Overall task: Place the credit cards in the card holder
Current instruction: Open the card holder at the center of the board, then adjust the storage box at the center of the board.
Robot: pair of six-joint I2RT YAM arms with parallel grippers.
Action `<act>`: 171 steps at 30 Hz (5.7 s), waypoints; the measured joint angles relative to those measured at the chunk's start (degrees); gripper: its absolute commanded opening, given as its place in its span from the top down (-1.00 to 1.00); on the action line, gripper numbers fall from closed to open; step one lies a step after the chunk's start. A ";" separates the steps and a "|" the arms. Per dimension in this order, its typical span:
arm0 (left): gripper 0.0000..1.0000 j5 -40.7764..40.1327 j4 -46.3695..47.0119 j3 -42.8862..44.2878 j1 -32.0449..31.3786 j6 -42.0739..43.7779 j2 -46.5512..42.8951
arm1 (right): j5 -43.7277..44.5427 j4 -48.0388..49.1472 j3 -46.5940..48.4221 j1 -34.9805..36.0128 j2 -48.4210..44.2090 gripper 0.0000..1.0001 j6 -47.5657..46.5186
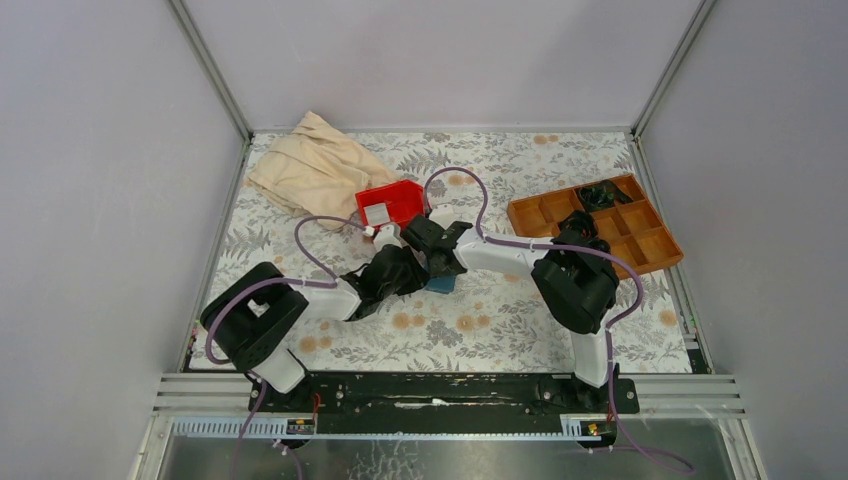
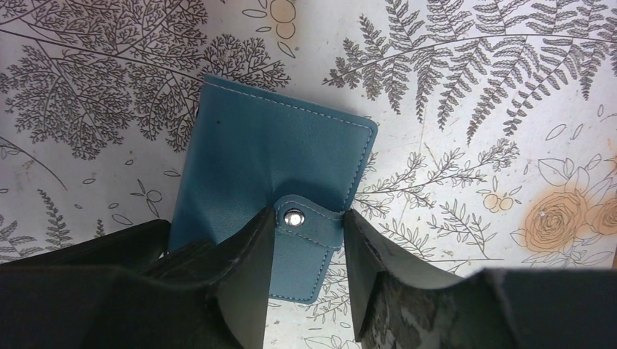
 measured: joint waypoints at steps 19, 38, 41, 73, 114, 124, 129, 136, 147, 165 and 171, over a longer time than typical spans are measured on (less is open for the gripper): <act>0.30 -4.68 -1.81 5.20 -1.81 -5.75 5.49 | 2.08 -1.99 -0.04 -0.70 -0.09 0.33 -1.75; 0.44 -5.01 0.22 6.10 -1.88 -10.08 8.50 | 5.05 -5.51 0.46 -1.51 -0.09 0.01 -3.74; 0.46 -4.85 0.57 6.10 -1.90 -10.54 8.72 | 4.96 -5.49 0.48 -1.51 -0.09 0.21 -3.89; 0.63 -2.91 4.17 7.32 -1.92 -13.46 12.13 | 3.13 -0.94 -4.59 -1.79 -3.65 1.00 -4.85; 0.75 -4.72 -4.85 4.39 -2.10 -15.45 5.42 | -15.21 2.67 -17.62 -18.14 -20.44 1.00 -2.80; 0.27 -5.40 -10.51 3.98 -2.05 -17.73 2.05 | -15.21 3.56 -13.66 -18.27 -12.68 0.81 -5.49; -0.12 -6.38 -17.07 5.53 -2.05 -18.78 -1.49 | -14.69 2.12 -8.31 -18.29 -12.61 0.18 -7.82; -0.34 -10.56 -37.27 10.43 -1.79 -18.64 -5.66 | -15.23 2.89 -0.22 -18.34 -11.41 -0.19 -13.27; -0.32 -12.22 -42.77 4.28 6.86 -27.21 -18.93 | -30.18 6.38 10.12 -18.29 -2.80 -0.35 -28.63; -0.32 -8.61 -29.81 2.03 18.23 -34.99 -14.62 | -38.93 7.23 23.52 -14.69 10.27 -0.62 -42.38; -0.32 -6.05 -27.34 2.03 19.85 -35.56 -10.80 | -39.15 8.15 25.31 -14.21 12.81 -0.57 -44.78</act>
